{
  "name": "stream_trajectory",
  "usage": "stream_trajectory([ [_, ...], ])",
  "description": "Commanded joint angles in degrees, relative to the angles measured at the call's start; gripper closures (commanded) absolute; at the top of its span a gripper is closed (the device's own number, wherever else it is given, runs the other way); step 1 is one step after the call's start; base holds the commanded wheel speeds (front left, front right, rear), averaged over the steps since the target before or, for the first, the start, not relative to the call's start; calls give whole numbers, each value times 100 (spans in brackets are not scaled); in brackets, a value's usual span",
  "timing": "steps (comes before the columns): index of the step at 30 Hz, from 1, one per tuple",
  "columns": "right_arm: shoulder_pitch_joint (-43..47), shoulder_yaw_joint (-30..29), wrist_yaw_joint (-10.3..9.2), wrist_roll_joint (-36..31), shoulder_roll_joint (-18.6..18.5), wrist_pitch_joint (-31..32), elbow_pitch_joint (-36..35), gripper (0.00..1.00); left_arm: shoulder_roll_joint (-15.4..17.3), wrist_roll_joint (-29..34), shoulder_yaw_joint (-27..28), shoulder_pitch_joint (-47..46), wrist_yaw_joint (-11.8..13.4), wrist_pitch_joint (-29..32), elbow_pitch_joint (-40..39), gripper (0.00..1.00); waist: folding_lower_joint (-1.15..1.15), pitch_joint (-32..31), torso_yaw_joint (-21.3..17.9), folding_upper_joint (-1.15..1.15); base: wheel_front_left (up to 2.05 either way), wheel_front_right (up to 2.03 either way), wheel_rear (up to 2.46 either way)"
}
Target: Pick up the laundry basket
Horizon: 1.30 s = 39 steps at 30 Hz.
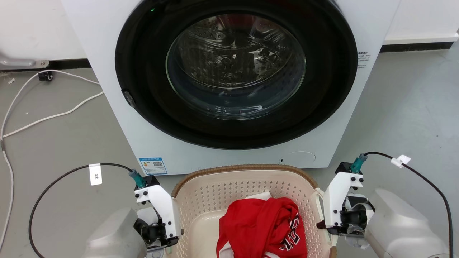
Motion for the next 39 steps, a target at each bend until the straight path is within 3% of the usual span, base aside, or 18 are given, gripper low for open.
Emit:
stream_trajectory([
  [1,-24,-8,63,69,70,-20,-17,100,-64,-62,7,-12,-75,-8,-44,100,0,5,0,0,0,0,0],
  [39,-36,89,63,165,27,21,2,100,-113,-270,-99,-35,-76,-40,33,100,0,72,23,0,0,0,0],
])
